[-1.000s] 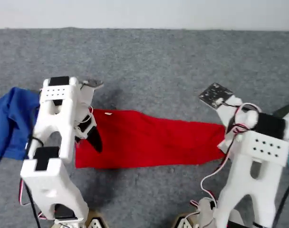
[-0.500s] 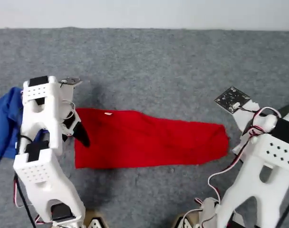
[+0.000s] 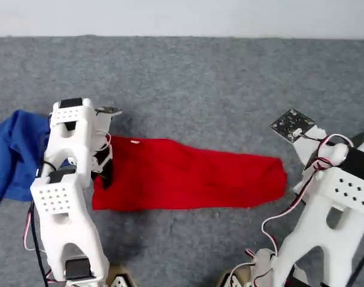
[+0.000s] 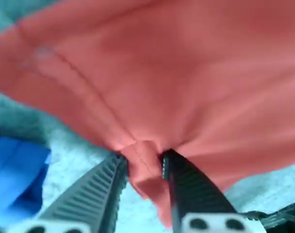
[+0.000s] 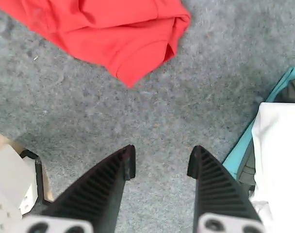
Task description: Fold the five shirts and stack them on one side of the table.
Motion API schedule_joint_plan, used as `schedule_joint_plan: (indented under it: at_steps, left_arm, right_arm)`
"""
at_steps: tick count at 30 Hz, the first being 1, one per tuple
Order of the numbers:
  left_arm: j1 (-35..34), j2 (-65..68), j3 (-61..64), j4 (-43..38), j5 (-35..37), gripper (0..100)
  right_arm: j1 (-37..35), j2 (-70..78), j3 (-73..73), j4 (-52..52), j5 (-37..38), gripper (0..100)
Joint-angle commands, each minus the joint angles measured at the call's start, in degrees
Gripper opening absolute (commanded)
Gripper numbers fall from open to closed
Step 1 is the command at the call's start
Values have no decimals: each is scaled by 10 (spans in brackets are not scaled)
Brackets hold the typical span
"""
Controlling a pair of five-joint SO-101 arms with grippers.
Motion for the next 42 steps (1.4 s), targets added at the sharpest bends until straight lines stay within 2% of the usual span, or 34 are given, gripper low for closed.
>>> schedule_joint_plan:
  at_steps: [1,6,11,18,22,26,33,38,42]
  left_arm:
    - [-9,30,-17,9,4,125]
    - [17,28,-34,9,1,120]
    - [48,24,-89,10,2,8]
    - [98,-105,-95,11,1,13]
    - [182,-197,-94,11,1,13]
    - [304,-259,-93,11,4,13]
    - [513,-251,-96,10,15,13]
    - [595,-192,-133,9,55,13]
    - [626,-121,-222,9,69,13]
  right_arm:
    - [10,-15,-4,-7,7,193]
    - [9,-9,-4,-7,7,193]
    - [12,-9,-3,-34,6,193]
    - [64,-8,-3,-88,7,193]
    - [85,-8,-3,-96,8,193]
    - [97,-8,-3,-95,8,193]
    - [163,-8,-3,-127,9,193]
    - [216,6,-1,-132,65,193]
    - [243,48,-3,-132,69,193]
